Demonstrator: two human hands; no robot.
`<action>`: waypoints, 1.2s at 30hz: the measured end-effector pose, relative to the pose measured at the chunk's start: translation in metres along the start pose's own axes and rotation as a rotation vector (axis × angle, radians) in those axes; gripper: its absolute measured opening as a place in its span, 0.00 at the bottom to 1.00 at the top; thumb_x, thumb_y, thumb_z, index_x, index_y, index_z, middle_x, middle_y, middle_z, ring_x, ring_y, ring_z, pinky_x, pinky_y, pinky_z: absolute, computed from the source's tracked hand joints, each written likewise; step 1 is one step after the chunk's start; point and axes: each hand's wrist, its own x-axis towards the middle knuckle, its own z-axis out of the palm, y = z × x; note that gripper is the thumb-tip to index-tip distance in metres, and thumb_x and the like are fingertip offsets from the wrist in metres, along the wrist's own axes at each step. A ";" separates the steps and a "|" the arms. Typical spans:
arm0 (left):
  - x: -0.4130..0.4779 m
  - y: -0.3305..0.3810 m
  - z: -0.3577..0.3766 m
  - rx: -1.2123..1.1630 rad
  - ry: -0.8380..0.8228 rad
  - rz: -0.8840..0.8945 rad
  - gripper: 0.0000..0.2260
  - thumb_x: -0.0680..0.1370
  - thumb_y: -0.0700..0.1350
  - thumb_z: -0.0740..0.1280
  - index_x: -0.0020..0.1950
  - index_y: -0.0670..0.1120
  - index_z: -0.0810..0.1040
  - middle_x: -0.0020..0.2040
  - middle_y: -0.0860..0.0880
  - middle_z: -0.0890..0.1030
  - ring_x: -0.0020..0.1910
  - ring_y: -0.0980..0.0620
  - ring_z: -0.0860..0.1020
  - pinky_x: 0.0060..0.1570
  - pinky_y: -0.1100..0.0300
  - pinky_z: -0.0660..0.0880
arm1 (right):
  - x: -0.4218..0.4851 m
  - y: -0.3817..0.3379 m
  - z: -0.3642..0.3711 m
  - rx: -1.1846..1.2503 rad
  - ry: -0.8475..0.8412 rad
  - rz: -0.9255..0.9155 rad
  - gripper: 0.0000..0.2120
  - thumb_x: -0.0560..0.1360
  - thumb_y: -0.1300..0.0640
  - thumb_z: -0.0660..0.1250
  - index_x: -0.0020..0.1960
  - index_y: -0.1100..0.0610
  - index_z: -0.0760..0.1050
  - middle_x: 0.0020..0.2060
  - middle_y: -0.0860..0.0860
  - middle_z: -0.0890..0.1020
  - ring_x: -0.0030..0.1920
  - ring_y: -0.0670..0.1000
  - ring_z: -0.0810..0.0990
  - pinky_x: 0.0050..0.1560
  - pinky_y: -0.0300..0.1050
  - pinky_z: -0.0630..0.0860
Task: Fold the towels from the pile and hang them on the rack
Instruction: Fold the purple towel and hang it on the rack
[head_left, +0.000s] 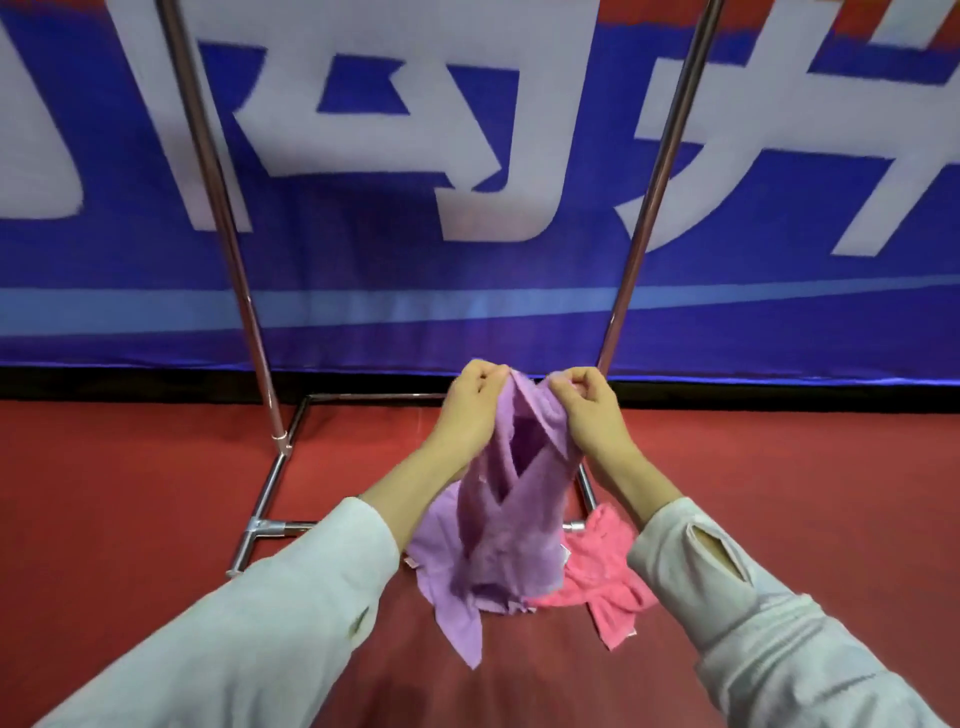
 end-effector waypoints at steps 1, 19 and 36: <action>0.000 0.021 0.000 0.014 -0.010 0.033 0.06 0.81 0.43 0.61 0.45 0.44 0.75 0.40 0.49 0.75 0.41 0.52 0.71 0.45 0.57 0.70 | -0.007 -0.017 0.002 0.053 -0.040 0.010 0.03 0.79 0.57 0.64 0.50 0.56 0.72 0.38 0.47 0.77 0.40 0.46 0.75 0.44 0.35 0.73; -0.046 0.109 -0.069 0.125 -0.200 -0.029 0.15 0.71 0.48 0.75 0.43 0.36 0.79 0.38 0.47 0.78 0.38 0.54 0.74 0.42 0.58 0.69 | -0.057 -0.152 0.001 0.495 0.025 0.027 0.11 0.80 0.57 0.59 0.41 0.54 0.76 0.38 0.54 0.81 0.39 0.51 0.79 0.44 0.47 0.75; -0.040 0.121 -0.049 -0.028 -0.093 0.193 0.09 0.73 0.45 0.73 0.44 0.38 0.81 0.38 0.49 0.80 0.37 0.58 0.76 0.41 0.65 0.73 | -0.063 -0.121 -0.021 0.151 -0.287 -0.148 0.05 0.75 0.59 0.70 0.50 0.56 0.83 0.49 0.53 0.85 0.52 0.49 0.82 0.57 0.44 0.76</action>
